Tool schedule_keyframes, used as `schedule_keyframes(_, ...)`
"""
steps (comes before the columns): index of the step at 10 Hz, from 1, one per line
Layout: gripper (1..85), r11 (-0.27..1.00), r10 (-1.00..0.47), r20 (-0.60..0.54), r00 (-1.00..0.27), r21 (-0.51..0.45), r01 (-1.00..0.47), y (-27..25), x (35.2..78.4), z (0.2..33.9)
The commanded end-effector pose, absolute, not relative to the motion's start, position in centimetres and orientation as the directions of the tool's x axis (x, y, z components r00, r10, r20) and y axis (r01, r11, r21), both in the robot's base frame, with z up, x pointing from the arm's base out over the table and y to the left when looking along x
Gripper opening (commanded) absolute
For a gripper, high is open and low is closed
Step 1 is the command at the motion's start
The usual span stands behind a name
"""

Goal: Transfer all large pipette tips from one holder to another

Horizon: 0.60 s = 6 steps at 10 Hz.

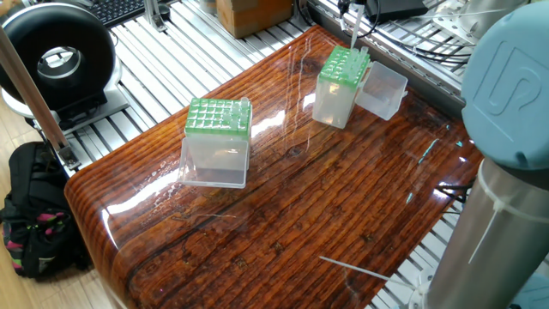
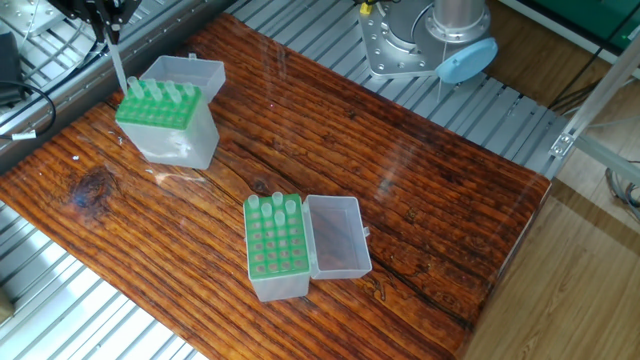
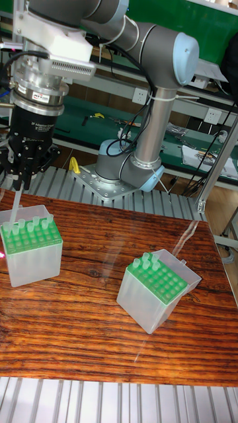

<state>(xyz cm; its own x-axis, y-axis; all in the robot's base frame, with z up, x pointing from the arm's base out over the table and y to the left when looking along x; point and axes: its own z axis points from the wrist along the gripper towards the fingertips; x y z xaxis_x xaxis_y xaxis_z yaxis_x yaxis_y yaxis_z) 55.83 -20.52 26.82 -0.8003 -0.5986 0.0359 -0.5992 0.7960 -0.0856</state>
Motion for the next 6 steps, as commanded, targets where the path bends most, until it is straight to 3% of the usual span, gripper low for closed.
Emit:
schedule_keyframes(1,3.0,0.798,-0.599,0.026,-0.801,-0.074,-0.599,-20.08,55.99,27.24)
schedule_keyframes(6,3.3,0.795,-0.603,0.020,-0.798,-0.076,-0.602,-19.89,56.24,27.32)
